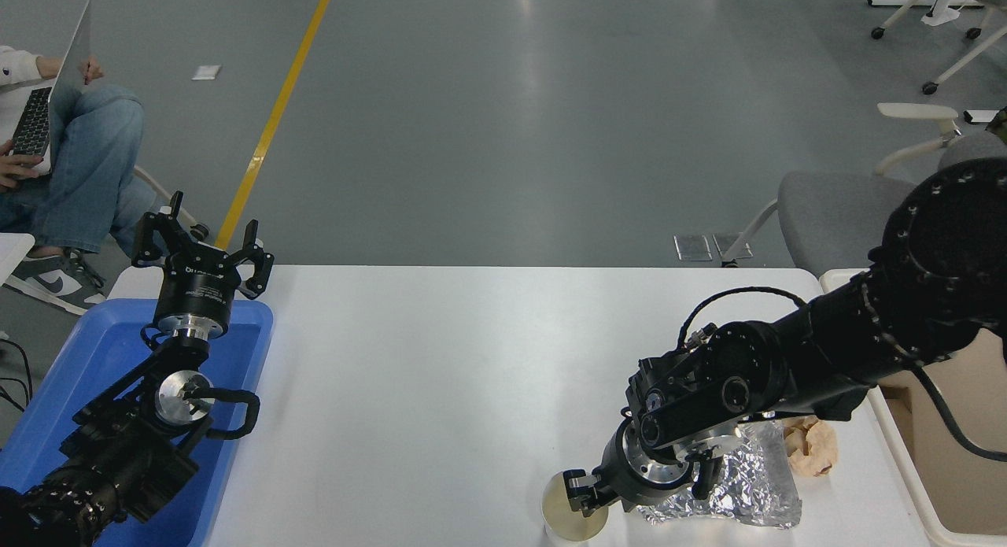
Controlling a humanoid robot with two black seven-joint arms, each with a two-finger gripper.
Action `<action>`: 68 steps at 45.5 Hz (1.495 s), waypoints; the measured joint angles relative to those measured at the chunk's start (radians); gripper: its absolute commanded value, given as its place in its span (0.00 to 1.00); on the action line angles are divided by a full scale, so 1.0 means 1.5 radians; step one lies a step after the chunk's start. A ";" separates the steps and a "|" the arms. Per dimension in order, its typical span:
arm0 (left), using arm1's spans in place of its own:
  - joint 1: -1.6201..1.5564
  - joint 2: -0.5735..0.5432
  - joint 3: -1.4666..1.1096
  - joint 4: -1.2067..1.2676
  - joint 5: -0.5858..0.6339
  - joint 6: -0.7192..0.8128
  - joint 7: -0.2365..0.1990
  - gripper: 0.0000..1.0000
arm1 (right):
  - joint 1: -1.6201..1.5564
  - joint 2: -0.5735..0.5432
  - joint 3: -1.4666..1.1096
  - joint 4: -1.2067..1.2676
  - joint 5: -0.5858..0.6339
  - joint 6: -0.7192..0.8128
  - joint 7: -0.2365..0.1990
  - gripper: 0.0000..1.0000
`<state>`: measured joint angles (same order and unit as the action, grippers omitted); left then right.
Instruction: Pick up paper cup place in dustbin
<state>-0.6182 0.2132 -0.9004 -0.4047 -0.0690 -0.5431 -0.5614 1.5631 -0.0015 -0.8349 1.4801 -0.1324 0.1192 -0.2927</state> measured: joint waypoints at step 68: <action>0.000 0.000 0.000 0.000 0.000 0.000 0.000 0.99 | 0.574 -0.181 -0.138 0.065 0.245 0.433 0.007 0.00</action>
<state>-0.6183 0.2132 -0.9005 -0.4047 -0.0695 -0.5430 -0.5614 2.4244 -0.2728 -1.0425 1.5778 0.2356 0.7684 -0.2817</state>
